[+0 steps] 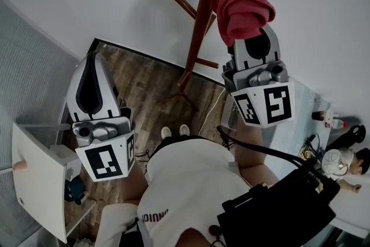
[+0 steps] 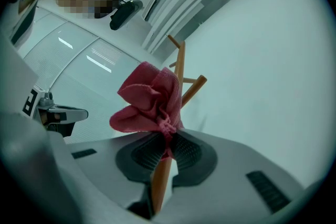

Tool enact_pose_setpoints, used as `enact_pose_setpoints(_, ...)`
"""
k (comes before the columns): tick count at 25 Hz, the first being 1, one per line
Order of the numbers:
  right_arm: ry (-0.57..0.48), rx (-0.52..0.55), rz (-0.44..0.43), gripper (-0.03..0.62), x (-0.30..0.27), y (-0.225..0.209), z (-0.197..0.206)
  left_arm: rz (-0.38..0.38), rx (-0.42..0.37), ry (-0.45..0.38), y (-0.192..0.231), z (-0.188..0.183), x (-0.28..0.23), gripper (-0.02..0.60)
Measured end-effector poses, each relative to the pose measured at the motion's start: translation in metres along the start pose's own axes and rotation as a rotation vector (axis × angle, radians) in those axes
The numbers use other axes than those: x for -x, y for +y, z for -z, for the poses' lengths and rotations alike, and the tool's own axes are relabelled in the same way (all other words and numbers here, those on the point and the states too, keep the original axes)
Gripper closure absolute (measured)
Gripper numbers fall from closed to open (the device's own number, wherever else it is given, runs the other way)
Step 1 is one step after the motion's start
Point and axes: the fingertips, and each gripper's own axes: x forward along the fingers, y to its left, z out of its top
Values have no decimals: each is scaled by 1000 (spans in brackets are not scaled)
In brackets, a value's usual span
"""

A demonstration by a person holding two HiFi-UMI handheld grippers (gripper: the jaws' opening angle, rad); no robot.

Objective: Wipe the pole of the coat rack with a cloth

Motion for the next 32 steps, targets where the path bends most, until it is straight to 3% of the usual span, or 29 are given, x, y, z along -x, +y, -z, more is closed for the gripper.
enact_pose_setpoints(32,195,-11,2,548,23,13,65,34,12,46,-1,15,9,568)
